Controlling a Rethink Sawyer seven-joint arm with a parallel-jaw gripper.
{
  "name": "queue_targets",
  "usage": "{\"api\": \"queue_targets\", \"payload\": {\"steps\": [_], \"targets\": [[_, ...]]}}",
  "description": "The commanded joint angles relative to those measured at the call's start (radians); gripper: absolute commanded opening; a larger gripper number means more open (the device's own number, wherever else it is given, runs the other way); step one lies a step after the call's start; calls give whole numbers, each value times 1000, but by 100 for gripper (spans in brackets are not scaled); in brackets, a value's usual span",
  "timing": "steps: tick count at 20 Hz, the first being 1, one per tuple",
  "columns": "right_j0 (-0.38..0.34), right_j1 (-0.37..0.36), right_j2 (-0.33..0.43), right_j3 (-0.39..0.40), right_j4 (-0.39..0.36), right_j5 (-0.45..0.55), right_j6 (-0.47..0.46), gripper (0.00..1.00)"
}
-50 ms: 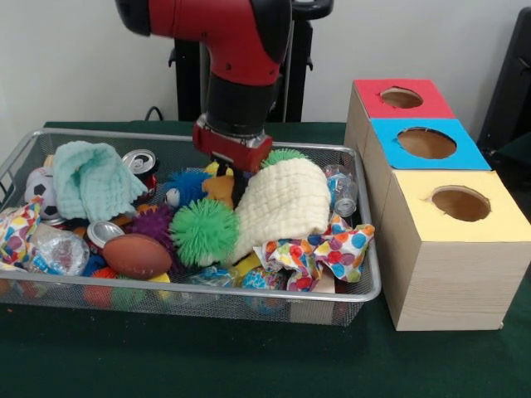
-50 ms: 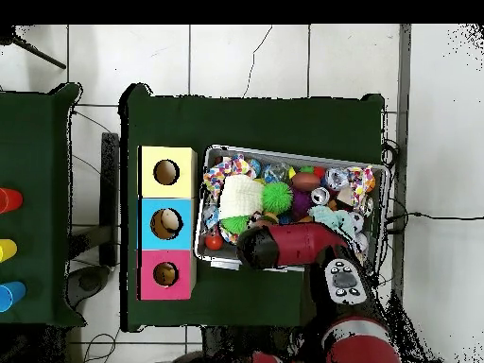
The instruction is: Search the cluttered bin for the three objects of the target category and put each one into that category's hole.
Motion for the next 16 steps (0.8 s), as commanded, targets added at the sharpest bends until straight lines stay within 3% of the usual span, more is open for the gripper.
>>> {"api": "queue_targets", "payload": {"steps": [1,8,12,16], "targets": [[29,-215,-37,-4,43,168,3,0],[31,-262,-45,-15,12,197,-23,0],[19,-259,-44,26,11,163,1,0],[-46,-240,46,120,77,122,12,0]]}}
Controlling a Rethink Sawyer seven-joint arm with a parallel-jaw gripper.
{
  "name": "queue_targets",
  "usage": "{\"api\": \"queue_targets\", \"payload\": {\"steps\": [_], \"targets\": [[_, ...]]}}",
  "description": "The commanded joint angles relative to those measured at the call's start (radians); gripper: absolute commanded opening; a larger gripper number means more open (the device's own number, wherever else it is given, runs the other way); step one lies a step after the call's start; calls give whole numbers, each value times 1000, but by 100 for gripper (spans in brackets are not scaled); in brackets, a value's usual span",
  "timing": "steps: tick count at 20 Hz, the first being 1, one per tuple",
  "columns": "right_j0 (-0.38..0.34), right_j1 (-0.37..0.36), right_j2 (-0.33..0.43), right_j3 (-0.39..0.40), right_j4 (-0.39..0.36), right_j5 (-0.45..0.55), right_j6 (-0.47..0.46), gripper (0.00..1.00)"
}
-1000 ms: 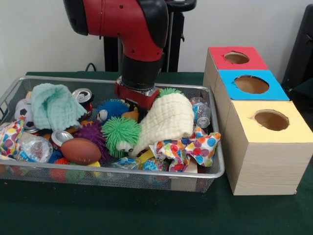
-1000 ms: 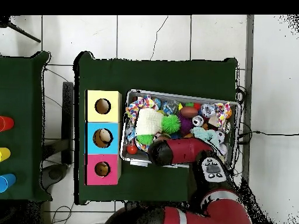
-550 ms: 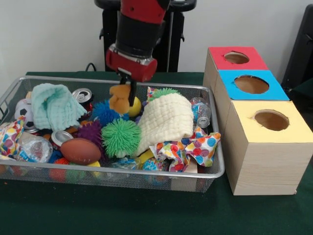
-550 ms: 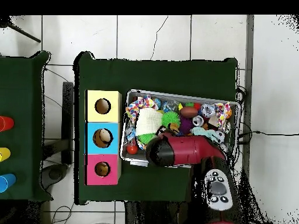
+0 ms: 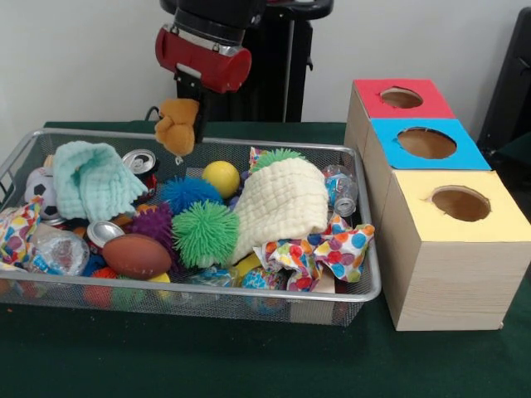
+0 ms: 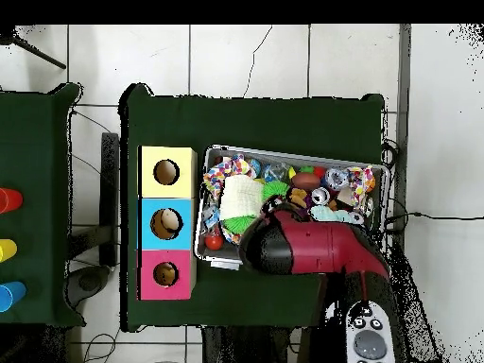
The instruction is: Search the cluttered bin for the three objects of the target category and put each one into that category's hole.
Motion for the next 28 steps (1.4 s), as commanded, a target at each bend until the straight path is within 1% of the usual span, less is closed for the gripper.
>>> {"api": "queue_targets", "payload": {"steps": [1,4,5,7,12,14,16,17,18,19,20,22,23,26,27,28], "targets": [[-68,6,98,121,65,10,19,0],[-29,-14,52,104,56,55,25,0],[-38,-5,56,109,48,25,23,0],[-49,5,63,109,43,6,20,0],[-47,-29,68,117,53,37,8,0],[-55,-44,85,131,63,40,0,0],[-78,-67,126,168,94,48,-12,0],[-81,-86,142,203,127,57,6,0],[-78,-96,146,217,142,62,16,0],[-64,-115,144,243,176,77,48,0],[-50,-123,135,253,189,80,69,0],[-27,-134,134,303,261,82,135,0],[-8,-131,124,316,284,69,165,0],[36,-116,90,346,320,16,206,0],[66,-102,62,349,321,-14,228,0],[79,-96,52,356,334,-26,236,0]]}}
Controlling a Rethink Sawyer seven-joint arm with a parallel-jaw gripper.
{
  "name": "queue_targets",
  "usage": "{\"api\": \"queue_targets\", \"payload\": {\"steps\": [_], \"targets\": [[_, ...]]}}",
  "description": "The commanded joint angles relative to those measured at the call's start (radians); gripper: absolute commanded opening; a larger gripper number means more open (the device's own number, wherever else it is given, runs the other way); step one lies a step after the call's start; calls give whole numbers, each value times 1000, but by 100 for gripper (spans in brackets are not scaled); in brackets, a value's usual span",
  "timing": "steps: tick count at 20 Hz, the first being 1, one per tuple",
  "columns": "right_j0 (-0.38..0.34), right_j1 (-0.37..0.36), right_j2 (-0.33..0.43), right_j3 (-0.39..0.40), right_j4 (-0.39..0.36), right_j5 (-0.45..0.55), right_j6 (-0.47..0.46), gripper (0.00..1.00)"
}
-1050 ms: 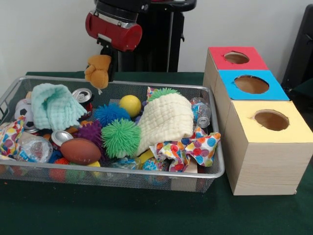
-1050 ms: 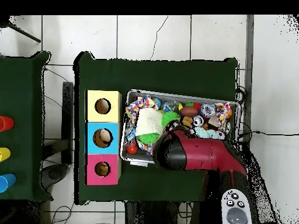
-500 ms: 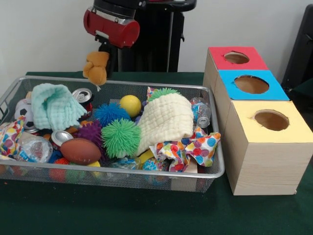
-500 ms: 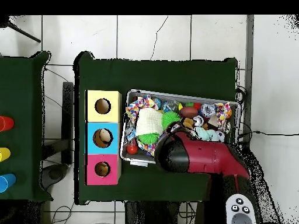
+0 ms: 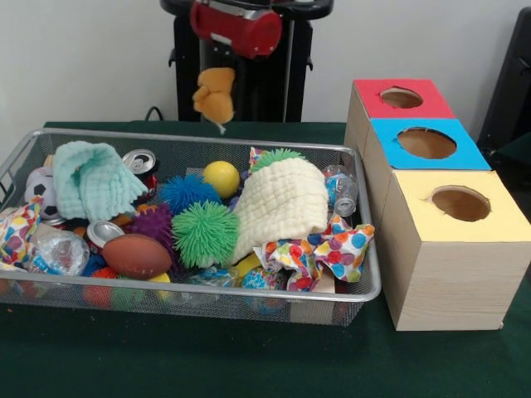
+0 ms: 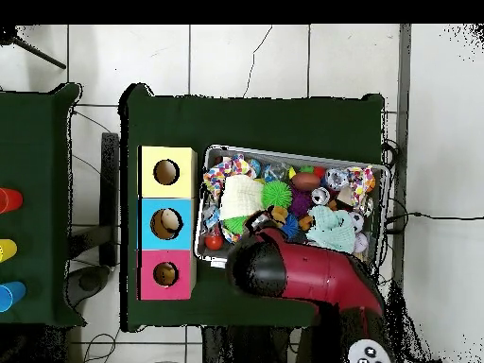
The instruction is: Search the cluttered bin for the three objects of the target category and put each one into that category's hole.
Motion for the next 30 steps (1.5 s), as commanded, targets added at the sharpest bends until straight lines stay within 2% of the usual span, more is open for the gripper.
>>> {"api": "queue_targets", "payload": {"steps": [1,6,10,14,17,20,25,28,30], "targets": [[107,28,2,174,108,-55,255,0],[218,55,-85,197,155,-83,303,0],[248,67,-68,269,249,-153,332,0],[318,103,-101,313,320,-225,364,0],[389,115,-164,323,367,-219,367,0],[412,108,-186,333,412,-212,343,0],[443,119,-162,360,499,-246,341,0],[498,122,-177,357,554,-227,353,0],[560,129,-201,354,592,-218,371,0]]}}
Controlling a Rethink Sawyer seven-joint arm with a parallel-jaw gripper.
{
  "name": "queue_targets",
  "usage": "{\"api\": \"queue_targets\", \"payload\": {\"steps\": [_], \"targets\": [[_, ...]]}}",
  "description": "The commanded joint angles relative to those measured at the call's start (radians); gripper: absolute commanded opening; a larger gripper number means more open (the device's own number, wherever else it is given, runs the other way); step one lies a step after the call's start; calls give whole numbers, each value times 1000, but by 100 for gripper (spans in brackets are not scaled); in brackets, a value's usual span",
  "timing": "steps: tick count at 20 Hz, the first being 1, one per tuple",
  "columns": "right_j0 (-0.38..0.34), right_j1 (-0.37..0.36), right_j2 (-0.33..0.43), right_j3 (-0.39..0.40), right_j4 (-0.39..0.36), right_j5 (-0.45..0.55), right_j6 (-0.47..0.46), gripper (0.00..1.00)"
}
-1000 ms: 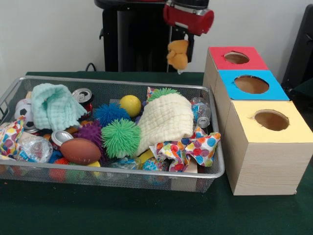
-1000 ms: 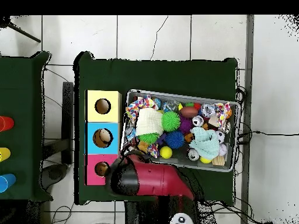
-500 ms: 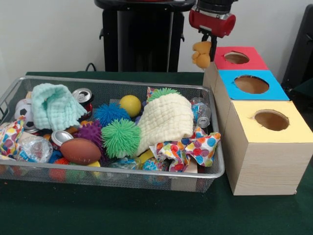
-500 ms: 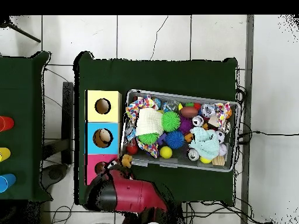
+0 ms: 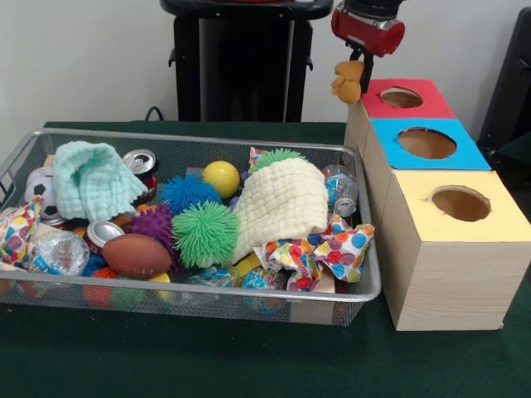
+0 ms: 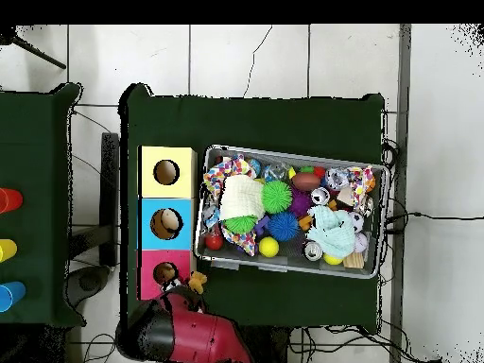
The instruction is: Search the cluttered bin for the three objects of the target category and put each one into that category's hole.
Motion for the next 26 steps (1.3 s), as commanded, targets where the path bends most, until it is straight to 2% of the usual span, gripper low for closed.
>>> {"api": "queue_targets", "payload": {"steps": [1,5,8,16,21,26], "targets": [[114,57,-47,18,163,-22,366,0],[191,76,-49,3,255,-10,386,0],[190,78,-36,-9,300,-14,357,0],[241,84,-116,-54,347,47,295,0],[230,93,-90,-61,378,30,276,0],[197,112,-14,-58,411,-30,261,0]]}}
